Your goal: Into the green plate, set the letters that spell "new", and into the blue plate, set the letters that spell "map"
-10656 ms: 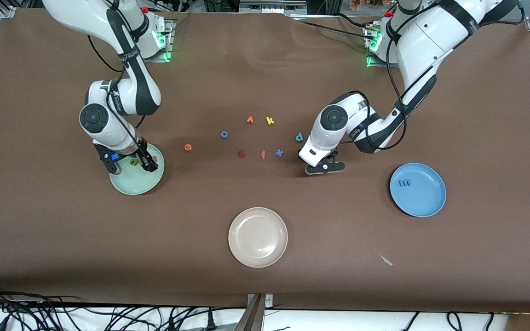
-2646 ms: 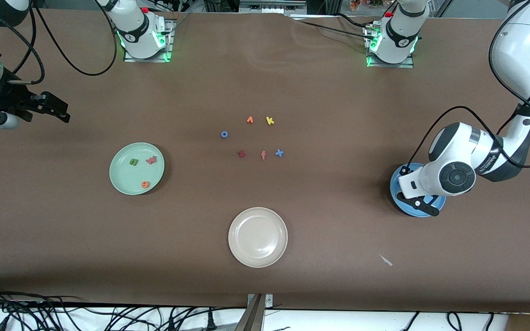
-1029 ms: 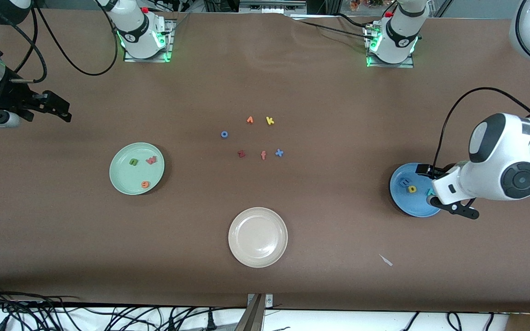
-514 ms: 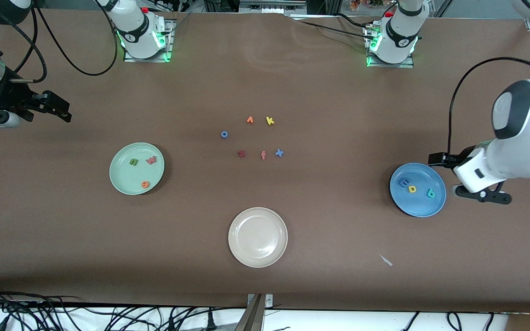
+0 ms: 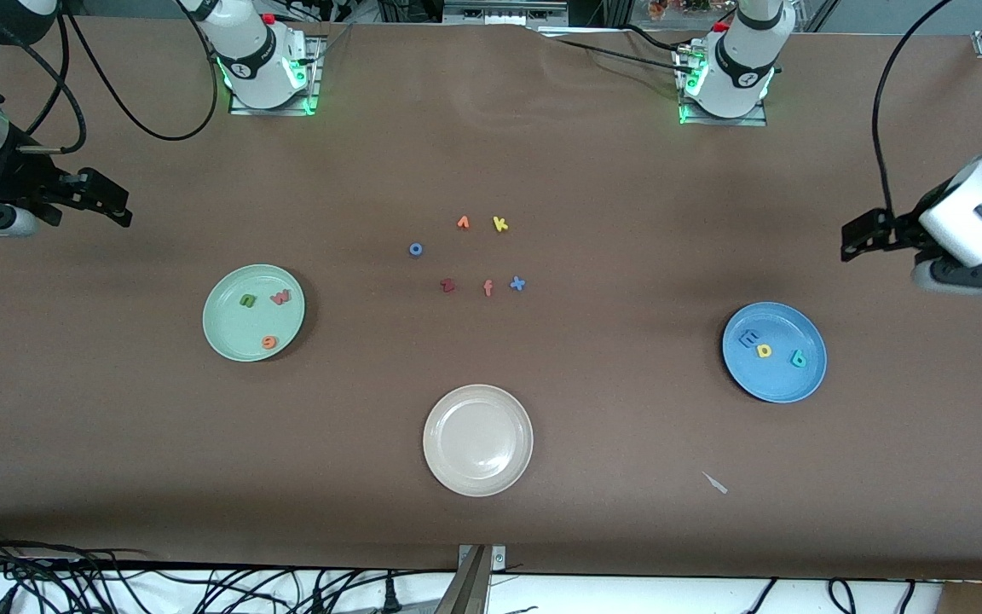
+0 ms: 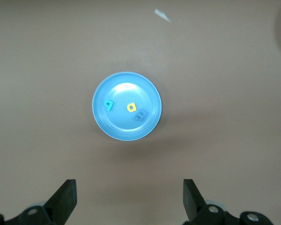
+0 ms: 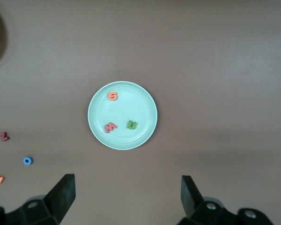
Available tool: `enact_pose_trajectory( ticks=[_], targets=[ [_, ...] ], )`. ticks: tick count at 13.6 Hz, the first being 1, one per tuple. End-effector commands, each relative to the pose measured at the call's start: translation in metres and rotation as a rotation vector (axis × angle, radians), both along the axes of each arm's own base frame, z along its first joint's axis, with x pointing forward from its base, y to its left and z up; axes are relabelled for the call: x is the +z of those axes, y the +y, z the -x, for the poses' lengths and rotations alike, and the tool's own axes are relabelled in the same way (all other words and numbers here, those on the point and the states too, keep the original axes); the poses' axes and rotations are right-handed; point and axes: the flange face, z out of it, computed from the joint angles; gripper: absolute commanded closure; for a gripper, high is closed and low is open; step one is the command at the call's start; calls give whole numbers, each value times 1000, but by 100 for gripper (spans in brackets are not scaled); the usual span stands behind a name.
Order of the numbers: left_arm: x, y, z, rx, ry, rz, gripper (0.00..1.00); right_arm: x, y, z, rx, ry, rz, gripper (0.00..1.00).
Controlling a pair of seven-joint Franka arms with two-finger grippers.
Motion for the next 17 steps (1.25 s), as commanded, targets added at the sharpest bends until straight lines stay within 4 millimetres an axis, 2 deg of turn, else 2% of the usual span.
enact_pose_trajectory(
  ticks=[1, 3, 5, 17],
  targets=[
    [33, 8, 23, 24, -54, 22, 0, 7, 1, 0, 10, -10, 7, 0],
    [47, 6, 30, 24, -75, 31, 0, 5, -1, -1, 7, -10, 8, 0],
    [39, 5, 31, 18, -33, 23, 0, 9, 0, -2, 10, -17, 8, 0],
    [22, 6, 27, 11, 18, 32, 0, 9, -1, -6, 7, -17, 8, 0]
  ],
)
